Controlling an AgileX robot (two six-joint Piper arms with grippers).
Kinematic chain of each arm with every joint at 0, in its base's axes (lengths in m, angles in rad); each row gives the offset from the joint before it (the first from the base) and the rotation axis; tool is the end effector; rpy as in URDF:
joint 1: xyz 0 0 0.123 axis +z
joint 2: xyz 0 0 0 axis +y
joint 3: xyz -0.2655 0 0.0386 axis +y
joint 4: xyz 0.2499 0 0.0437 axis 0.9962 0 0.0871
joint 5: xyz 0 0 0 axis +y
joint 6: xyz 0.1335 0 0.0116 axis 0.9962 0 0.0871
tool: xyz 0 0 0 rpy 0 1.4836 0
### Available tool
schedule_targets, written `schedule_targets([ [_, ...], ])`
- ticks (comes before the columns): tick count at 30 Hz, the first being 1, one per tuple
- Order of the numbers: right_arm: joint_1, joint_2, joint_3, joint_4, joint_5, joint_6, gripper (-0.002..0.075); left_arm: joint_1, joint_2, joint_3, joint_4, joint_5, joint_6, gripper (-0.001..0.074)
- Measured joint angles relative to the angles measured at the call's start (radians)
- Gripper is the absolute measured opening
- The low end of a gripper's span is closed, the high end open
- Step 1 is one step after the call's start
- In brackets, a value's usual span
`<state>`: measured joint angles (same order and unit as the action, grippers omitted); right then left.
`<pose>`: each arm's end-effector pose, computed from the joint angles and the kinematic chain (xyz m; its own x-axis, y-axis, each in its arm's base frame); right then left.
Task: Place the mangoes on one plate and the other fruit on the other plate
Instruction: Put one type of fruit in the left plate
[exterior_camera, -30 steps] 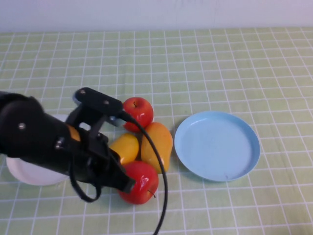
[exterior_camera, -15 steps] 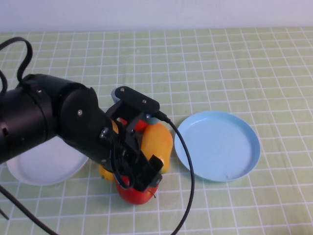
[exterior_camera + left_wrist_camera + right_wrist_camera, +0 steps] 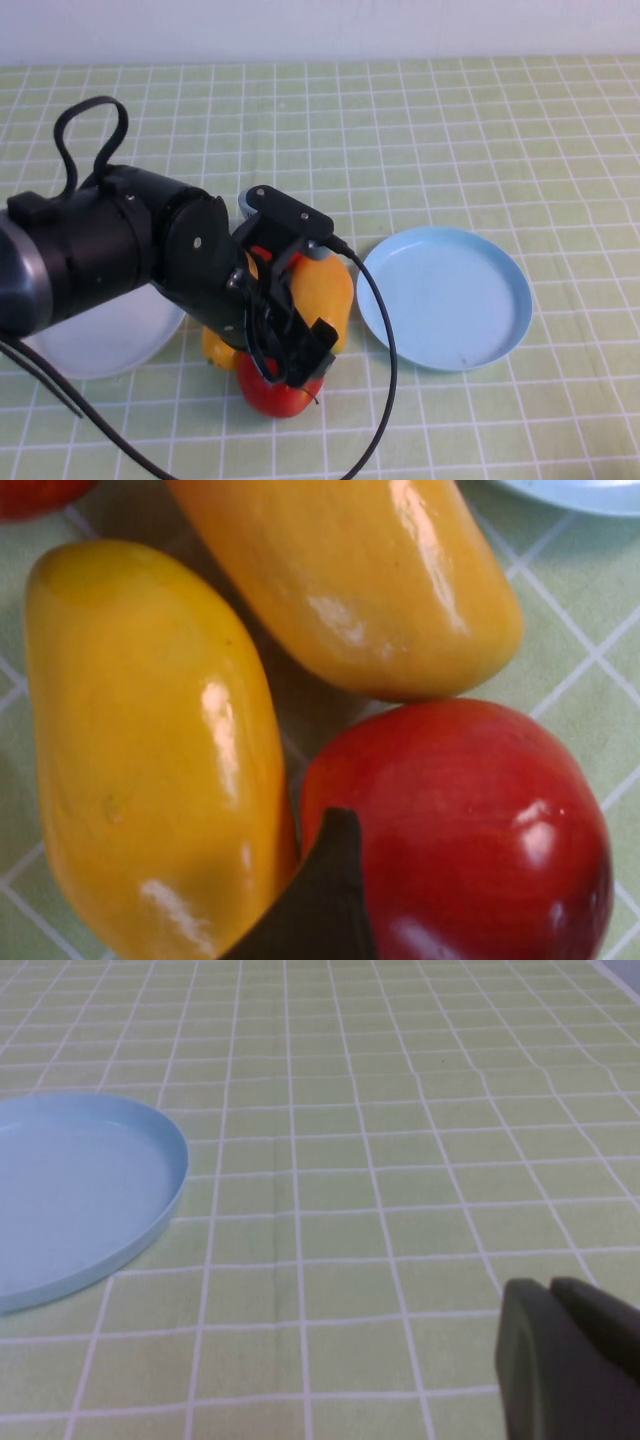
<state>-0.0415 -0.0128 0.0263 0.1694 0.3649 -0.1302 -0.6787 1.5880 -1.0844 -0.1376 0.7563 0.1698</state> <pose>0.1130 0.0034 0.1607 -0.2826 0.0399 -0.9584 -0.0083 0.9990 0.0441 0.2531 -0.2204 0.1827 -0.6690 0.6283 -0.3971 0.7018 0.7099 -0.0592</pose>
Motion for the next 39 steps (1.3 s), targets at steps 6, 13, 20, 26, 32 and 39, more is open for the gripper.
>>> schedule_targets([
  [6,0.000,0.000,0.000,0.000,0.000,0.000,-0.0017,0.000,0.035,-0.002,0.005,-0.017,-0.004,0.0668],
  [13,0.000,0.000,0.000,0.000,0.000,0.000,-0.0017,0.000,0.065,-0.002,0.013,-0.029,-0.004,0.0668],
  [20,0.000,0.000,0.000,0.000,0.000,0.000,-0.0017,0.002,0.074,-0.002,0.018,-0.031,-0.006,0.0655],
  [26,0.000,0.000,0.000,0.000,0.000,0.000,-0.0017,0.002,0.074,-0.002,0.018,-0.031,-0.007,0.0576],
  [32,0.000,0.000,0.000,0.000,0.000,0.000,-0.0017,0.002,0.071,-0.002,0.018,-0.031,-0.007,0.0576],
  [39,0.000,0.000,0.000,0.000,0.000,0.000,-0.0017,0.002,-0.044,-0.031,-0.014,-0.028,-0.007,0.0576],
])
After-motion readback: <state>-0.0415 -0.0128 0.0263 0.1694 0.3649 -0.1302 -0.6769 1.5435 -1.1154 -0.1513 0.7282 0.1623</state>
